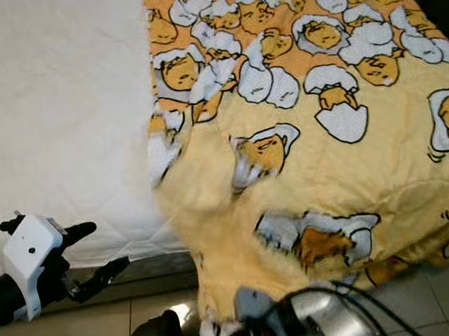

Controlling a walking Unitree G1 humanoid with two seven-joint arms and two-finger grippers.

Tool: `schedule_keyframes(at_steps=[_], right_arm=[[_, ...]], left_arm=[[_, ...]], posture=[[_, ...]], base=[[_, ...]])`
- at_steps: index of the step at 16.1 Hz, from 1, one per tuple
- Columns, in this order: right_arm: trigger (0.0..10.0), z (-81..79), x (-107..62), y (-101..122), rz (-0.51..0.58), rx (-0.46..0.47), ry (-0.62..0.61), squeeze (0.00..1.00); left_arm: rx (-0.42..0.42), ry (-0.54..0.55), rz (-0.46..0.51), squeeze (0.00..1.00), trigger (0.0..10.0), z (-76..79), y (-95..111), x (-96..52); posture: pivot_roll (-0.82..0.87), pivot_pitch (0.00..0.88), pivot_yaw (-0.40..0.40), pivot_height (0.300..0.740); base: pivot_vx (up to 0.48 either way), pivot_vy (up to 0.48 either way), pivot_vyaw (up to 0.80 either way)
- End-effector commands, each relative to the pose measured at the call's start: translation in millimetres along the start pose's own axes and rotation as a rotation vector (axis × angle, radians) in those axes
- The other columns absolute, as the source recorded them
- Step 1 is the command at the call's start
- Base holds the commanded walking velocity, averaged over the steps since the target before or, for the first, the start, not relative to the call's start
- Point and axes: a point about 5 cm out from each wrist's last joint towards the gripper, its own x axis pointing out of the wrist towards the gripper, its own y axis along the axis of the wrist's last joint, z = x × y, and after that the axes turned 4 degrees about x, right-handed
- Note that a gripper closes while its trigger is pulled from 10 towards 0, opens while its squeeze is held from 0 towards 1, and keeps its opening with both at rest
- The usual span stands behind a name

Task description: Clean up the room

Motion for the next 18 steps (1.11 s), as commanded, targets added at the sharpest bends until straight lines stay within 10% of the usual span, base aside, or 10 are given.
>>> schedule_keyframes(at_steps=[1,2,18], right_arm=[[10.0,-1.9,-4.6,4.0,0.015,0.006,-0.035,0.69],[10.0,0.4,-5.4,7.3,0.025,-0.002,-0.057,1.00],[10.0,21.2,2.5,34.5,0.132,-0.053,-0.233,1.00]], left_arm=[[0.005,-0.009,-0.009,0.00,10.0,1.5,-0.6,-1.7],[0.005,-0.010,-0.009,0.00,10.0,1.6,-0.7,-1.2],[0.015,-0.035,-0.025,0.00,10.0,7.6,-3.2,0.6]], posture=[[0.24,0.223,-0.008,0.740],[0.24,0.223,-0.008,0.740],[0.23,0.203,0.005,0.740]], base=[[0.000,0.000,0.00],[0.000,0.000,0.00],[0.000,0.000,0.00]])
